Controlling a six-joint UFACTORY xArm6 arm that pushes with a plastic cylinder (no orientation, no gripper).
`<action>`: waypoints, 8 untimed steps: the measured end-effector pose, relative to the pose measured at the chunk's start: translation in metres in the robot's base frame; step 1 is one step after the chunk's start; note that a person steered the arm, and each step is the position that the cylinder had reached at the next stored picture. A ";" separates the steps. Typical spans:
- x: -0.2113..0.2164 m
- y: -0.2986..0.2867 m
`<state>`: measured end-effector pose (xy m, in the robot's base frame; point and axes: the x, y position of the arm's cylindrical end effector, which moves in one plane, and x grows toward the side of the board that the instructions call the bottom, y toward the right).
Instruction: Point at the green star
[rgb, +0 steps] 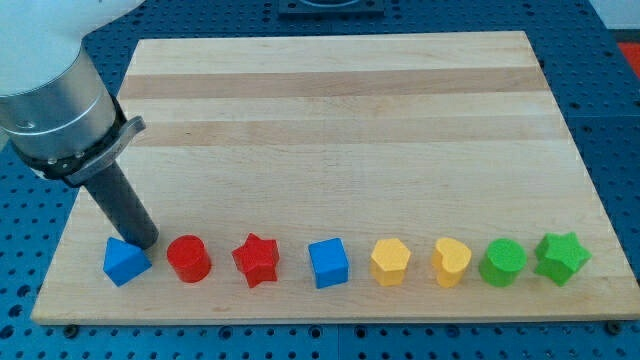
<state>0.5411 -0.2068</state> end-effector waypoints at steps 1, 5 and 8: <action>0.000 0.000; -0.064 0.107; -0.064 0.332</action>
<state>0.4773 0.1254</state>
